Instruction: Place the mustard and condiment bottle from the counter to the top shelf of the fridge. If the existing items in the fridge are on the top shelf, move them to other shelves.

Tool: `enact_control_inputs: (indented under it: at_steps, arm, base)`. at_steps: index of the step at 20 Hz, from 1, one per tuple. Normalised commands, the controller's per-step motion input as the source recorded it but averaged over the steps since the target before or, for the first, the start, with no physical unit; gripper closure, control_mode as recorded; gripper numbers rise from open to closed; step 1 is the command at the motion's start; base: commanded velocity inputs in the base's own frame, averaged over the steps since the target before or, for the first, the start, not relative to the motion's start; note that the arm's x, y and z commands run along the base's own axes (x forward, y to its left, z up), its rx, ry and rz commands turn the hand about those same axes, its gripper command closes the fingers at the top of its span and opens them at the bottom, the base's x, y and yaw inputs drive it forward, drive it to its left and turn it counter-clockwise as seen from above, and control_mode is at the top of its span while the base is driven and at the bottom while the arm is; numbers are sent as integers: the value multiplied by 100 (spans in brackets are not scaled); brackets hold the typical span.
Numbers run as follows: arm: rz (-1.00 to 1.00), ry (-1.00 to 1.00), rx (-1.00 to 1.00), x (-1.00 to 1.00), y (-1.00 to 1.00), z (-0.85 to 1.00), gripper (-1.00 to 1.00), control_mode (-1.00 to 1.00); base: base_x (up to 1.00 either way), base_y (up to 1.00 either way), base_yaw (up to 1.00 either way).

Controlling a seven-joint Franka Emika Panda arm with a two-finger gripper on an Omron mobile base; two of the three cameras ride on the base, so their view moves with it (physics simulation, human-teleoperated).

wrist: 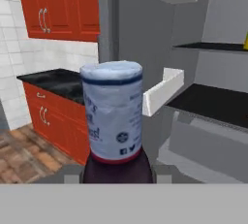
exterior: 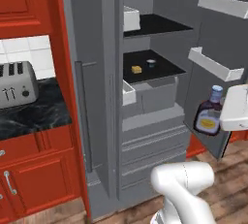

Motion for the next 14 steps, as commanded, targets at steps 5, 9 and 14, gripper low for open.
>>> enact_control_inputs:
  at_steps: [5,9,14]
  arm:
    - [0,0,0,0,0,0,100,100]
    - [0,0,0,0,0,0,100,100]
    - [0,0,0,0,0,0,100,100]
  base:
    - [89,0,37]
    - [76,-34,30]
    - [53,-45,8]
